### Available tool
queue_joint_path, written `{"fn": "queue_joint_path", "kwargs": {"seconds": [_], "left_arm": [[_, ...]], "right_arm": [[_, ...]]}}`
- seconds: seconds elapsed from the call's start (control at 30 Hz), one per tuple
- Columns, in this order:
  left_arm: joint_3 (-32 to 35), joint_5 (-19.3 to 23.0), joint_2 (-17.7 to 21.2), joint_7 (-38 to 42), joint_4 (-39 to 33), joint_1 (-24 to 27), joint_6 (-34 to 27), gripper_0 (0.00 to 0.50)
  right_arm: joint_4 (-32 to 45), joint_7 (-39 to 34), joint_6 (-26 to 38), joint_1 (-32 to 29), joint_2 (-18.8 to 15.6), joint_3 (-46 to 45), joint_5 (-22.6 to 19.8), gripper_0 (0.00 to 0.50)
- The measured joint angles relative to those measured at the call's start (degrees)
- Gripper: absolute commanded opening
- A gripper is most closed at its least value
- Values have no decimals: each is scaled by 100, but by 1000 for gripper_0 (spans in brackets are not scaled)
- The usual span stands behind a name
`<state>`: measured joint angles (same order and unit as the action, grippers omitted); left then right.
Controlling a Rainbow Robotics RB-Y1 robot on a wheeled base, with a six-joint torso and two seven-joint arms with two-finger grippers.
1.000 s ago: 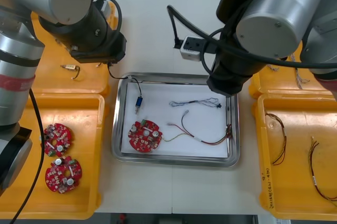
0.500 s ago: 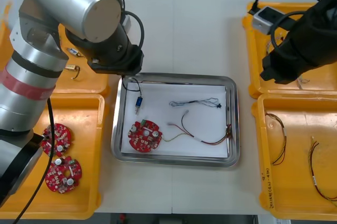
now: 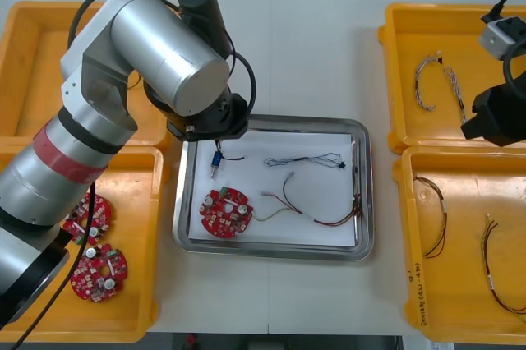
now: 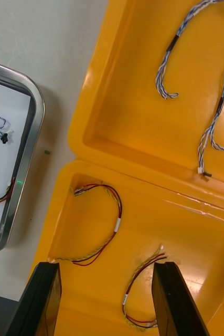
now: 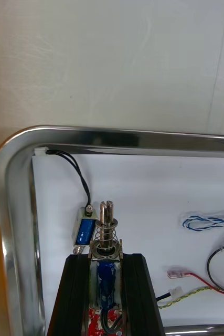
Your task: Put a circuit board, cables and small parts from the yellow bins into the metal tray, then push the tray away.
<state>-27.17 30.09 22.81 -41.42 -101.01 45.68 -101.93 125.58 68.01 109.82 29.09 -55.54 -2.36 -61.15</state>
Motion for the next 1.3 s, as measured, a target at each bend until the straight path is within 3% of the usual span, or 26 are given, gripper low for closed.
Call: {"fn": "queue_joint_path", "kwargs": {"seconds": [0.4,1.2,1.27,1.3], "left_arm": [[-491,-119,0,1,33,-149,478,3],[-1183,-358,0,338,601,-160,1396,7],[-1219,-381,0,472,606,-165,1437,30],[-1235,-398,0,527,607,-170,1468,100]], "right_arm": [[17,-94,0,-1085,-21,-1533,-257,500],[20,-95,0,-2023,-21,-2421,-5,500],[20,-95,0,-2094,-21,-2444,5,500],[20,-95,0,-2131,-21,-2450,12,500]]}}
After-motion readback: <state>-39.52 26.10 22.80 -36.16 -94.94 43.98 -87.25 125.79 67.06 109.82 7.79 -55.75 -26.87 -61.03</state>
